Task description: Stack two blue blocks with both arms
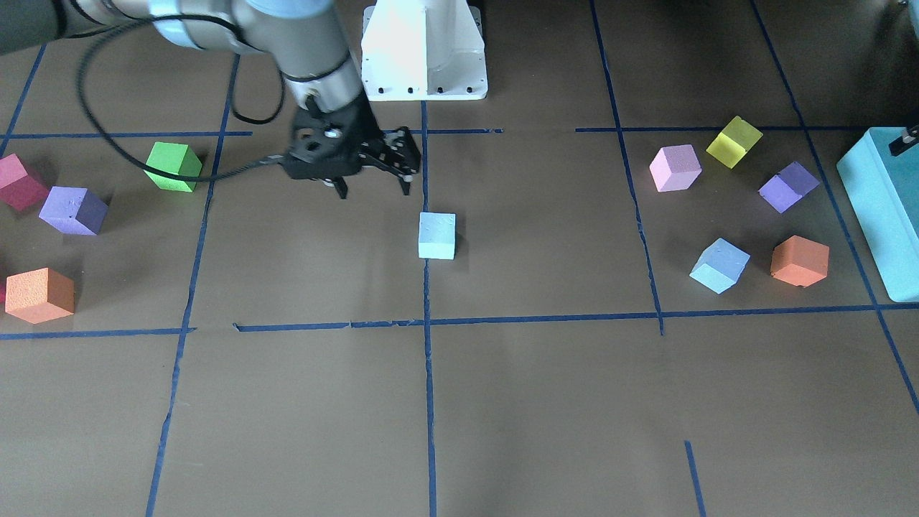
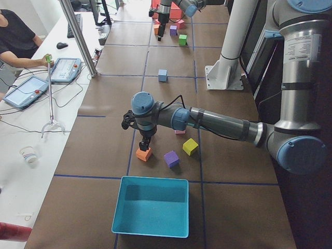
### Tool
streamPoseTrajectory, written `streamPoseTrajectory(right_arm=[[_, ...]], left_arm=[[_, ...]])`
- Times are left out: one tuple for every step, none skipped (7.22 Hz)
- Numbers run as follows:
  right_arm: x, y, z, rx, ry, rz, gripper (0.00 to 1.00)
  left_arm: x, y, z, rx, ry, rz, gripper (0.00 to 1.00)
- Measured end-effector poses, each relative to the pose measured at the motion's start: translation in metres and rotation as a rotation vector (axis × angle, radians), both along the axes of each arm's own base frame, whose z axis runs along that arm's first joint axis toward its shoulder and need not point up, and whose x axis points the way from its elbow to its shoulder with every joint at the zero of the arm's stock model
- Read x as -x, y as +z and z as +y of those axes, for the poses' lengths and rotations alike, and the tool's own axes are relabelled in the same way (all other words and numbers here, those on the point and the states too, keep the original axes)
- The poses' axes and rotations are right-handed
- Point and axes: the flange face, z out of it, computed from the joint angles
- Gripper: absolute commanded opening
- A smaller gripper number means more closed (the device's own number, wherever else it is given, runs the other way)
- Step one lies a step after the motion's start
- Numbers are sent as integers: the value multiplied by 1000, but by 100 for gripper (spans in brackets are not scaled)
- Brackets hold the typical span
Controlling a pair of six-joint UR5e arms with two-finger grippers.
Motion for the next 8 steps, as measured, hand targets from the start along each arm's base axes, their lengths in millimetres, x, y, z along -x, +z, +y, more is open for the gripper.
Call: streamPoseTrajectory(right_arm=[[-32, 32, -6, -3, -6, 33, 100], [-56, 64, -10, -22, -35, 73, 100], [-81, 91, -14, -27, -71, 91, 100], [-111, 115, -16, -30, -108, 94, 100], [-134, 136, -15, -41, -141, 100, 100], [-146, 151, -13, -54, -167, 109, 100], [-150, 159, -12, -57, -178, 116, 100], [-151, 164, -12, -55, -184, 121, 100]], left_arm=[[-43, -14, -13, -72, 58, -50, 100], [-81, -23, -26, -131, 98, -109, 100], [-113, -25, -36, -169, 126, -142, 100], [-143, -21, -44, -199, 143, -142, 100], [-168, -15, -49, -209, 134, -122, 100], [-195, -8, -47, -200, 113, -90, 100], [-222, -3, -42, -193, 115, -68, 100], [-238, -2, -39, -190, 120, -57, 100]])
